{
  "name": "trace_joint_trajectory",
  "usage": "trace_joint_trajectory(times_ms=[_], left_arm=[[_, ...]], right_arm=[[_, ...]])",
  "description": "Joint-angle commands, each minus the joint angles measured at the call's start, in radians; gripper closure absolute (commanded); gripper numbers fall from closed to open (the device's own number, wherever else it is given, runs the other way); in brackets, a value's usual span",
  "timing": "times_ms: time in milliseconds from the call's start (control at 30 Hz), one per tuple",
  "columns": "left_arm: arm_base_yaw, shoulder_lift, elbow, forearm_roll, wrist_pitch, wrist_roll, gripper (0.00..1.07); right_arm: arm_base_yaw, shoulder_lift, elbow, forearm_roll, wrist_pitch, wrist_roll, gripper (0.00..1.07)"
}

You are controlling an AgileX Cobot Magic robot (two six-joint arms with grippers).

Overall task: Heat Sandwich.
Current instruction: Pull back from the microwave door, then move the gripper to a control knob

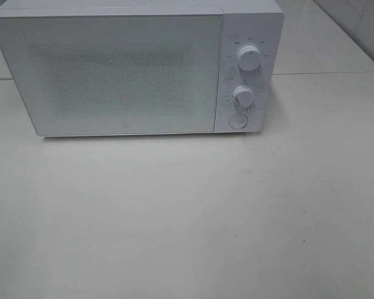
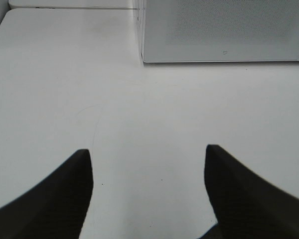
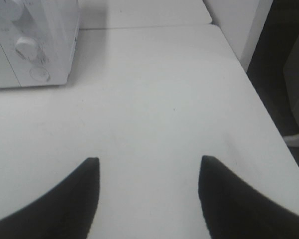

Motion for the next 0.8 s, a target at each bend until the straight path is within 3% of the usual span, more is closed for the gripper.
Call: trace_joint_trajectory(times_ms=[33, 300, 533, 800], left_arm=[[0.003, -0.017, 0.003, -0.01, -0.011, -0.002, 0.45], [0.003, -0.017, 0.003, -0.01, -0.011, -0.002, 0.45], [0.003, -0.017, 0.003, -0.01, -0.011, -0.002, 0.45], [0.003, -0.017, 0.003, -0.01, -0.011, -0.002, 0.45]], right_arm=[[-0.003, 0.002, -0.013, 0.002, -0.162, 0.009, 0.34], [-0.003, 0.164, -0.01, 0.027, -0.413, -0.027, 0.28], [0.007, 0.337, -0.01, 0.183, -0.617, -0.192, 0.3], [0.176, 0.506, -0.01, 0.239, -0.818, -0.335, 0.31]])
